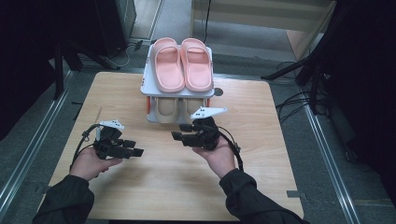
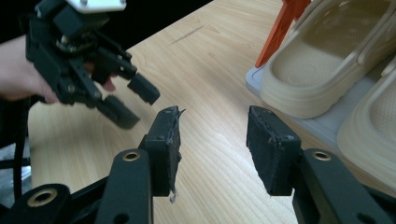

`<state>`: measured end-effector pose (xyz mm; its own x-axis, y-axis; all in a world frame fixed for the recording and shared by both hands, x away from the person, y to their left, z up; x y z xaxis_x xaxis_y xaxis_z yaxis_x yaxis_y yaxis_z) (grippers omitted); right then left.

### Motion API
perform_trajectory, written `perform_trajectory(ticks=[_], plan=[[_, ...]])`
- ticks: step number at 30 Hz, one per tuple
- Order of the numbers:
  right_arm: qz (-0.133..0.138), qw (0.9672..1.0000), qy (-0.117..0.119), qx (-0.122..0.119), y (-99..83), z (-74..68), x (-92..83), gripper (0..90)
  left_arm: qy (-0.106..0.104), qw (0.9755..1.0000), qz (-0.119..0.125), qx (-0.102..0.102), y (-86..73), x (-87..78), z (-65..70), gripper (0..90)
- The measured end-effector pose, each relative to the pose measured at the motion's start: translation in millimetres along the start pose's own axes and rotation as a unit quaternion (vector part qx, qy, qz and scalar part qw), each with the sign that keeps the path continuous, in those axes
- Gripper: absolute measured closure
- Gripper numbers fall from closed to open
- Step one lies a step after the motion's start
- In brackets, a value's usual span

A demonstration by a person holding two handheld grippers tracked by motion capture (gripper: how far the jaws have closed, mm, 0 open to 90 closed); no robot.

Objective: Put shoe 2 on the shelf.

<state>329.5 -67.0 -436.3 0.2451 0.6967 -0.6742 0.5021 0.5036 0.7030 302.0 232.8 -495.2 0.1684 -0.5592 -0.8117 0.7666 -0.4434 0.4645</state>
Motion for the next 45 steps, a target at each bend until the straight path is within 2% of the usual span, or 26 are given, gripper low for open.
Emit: perform_trajectory(ticks=[9,17,24,27,33,45], plan=[[-0.006,0.9995,0.003,-0.032,-27.2,-2.6,6.9,55.7,0.002,1.0000,0.002,0.008,0.6,0.1,2.8,39.5],[-0.009,0.9995,0.022,-0.020,-46.0,0.7,11.0,54.7,0.000,0.9999,0.001,0.017,3.8,2.3,6.2,39.4],[-0.011,0.9995,0.029,-0.006,-61.0,-1.4,13.3,53.2,-0.007,0.9992,-0.009,0.037,7.7,7.8,10.0,39.1],[-0.014,0.9994,0.030,-0.006,-64.6,-2.3,14.8,53.1,-0.007,0.9987,-0.017,0.047,8.7,10.3,11.0,39.1],[-0.013,0.9995,0.028,-0.003,-67.5,1.1,15.2,53.1,-0.013,0.9990,-0.012,0.042,9.2,10.9,12.0,38.4],[-0.017,0.9994,0.029,-0.002,-68.0,3.2,16.5,52.5,-0.017,0.9987,-0.017,0.046,9.4,13.1,13.7,36.3]])
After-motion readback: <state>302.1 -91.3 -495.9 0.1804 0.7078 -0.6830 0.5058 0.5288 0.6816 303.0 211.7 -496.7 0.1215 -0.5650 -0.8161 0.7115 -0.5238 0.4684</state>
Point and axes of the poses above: each handheld gripper's, and its own axes: x roughly forward along the jaws, y roughly out of its top, z roughly to its right, the point moved 1 cm from there along x, roughly forward along the jaws, and after that the axes turned 10 degrees about -z, right-handed, at the moved point
